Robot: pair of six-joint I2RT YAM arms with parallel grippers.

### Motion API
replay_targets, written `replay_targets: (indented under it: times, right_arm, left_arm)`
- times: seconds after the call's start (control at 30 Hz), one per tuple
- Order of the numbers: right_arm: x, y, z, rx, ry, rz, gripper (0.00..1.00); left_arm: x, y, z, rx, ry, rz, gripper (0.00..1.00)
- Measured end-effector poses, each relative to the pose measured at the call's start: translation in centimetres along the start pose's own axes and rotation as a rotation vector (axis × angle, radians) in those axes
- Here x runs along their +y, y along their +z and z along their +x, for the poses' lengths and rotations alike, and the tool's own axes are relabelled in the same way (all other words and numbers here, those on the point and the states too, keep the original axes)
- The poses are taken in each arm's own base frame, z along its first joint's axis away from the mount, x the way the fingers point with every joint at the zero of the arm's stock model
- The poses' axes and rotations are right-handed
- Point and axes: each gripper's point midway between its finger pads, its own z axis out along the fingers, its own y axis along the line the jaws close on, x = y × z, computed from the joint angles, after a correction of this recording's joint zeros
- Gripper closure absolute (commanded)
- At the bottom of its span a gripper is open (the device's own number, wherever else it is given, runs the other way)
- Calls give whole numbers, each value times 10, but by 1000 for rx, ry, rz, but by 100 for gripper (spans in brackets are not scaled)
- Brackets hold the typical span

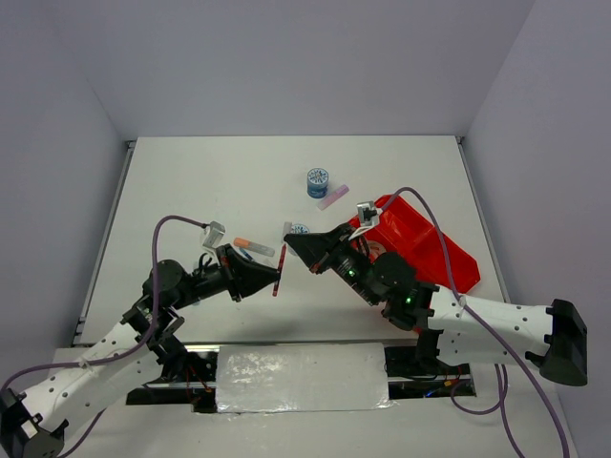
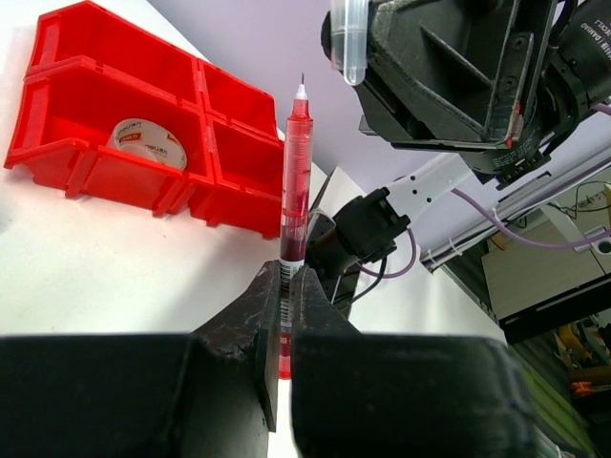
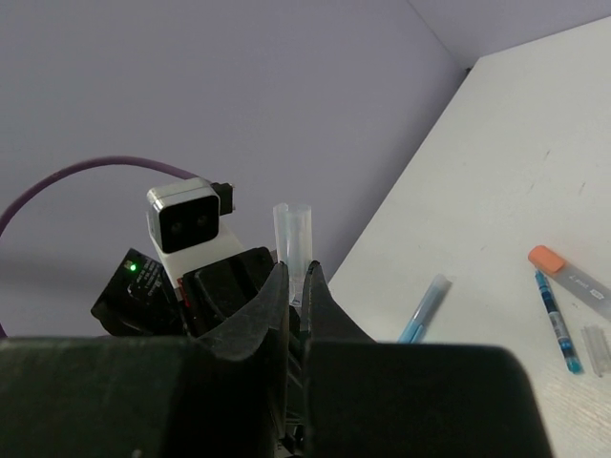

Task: Sort the stationery into containers
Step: Close the pen cap on the pen.

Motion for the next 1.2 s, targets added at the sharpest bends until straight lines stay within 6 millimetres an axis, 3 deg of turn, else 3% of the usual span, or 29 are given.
replay_targets:
  times: [0.73,1.2]
  right_arm:
    - [-10,9,9,20,-47,45,100]
    - [-7,11,0,3,-86,58,100]
  left_arm:
    - [4,-3,-1,-10,17,-24,100]
    - [5,-3,0,-5,14,-30,100]
